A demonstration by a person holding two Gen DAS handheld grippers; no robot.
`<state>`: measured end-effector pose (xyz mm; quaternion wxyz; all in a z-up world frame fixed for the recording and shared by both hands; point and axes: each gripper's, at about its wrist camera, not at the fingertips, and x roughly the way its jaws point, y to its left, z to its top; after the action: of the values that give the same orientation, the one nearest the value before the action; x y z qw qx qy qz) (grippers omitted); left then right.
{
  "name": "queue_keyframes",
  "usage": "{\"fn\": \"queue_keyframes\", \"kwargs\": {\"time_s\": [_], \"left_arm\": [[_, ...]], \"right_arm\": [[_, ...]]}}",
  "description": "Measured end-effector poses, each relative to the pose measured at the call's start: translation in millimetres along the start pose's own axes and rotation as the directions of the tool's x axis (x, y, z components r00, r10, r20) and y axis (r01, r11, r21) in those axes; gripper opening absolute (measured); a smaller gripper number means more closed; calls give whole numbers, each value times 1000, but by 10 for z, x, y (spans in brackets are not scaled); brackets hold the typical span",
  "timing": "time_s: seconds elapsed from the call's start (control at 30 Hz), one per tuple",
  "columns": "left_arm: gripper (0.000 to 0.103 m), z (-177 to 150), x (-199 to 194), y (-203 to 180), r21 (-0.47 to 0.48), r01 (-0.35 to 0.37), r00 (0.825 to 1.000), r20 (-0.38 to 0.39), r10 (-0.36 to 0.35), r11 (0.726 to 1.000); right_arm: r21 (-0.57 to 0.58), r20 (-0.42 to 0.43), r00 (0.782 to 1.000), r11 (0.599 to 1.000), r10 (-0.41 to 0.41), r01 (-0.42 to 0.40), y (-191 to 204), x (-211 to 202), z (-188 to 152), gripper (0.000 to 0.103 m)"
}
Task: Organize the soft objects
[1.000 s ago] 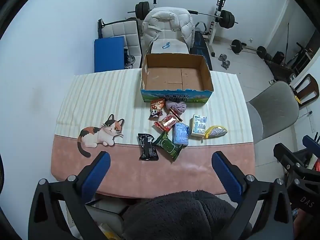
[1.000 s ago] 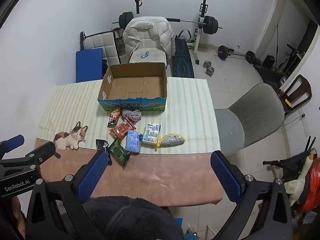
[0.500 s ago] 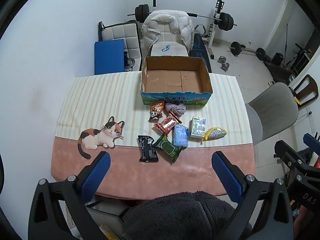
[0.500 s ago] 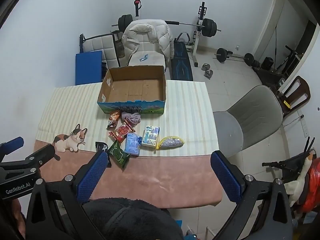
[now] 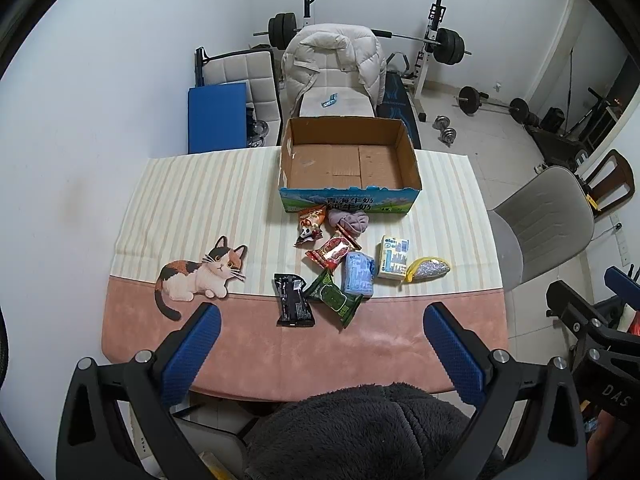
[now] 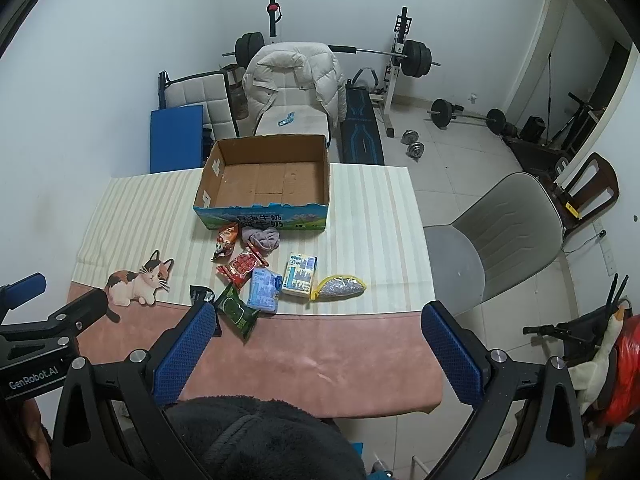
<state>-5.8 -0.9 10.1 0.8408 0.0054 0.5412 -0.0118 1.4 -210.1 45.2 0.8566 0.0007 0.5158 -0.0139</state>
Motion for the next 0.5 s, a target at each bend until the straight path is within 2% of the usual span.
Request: {"fn": "queue_keyframes", "kwargs": {"time_s": [0.5], "left_arm": [[103, -26, -42, -32, -2, 0, 1000, 9, 0, 1000]], "right_arm": [[1, 8, 1000, 1000, 0, 0, -73, -23, -17, 103]]}}
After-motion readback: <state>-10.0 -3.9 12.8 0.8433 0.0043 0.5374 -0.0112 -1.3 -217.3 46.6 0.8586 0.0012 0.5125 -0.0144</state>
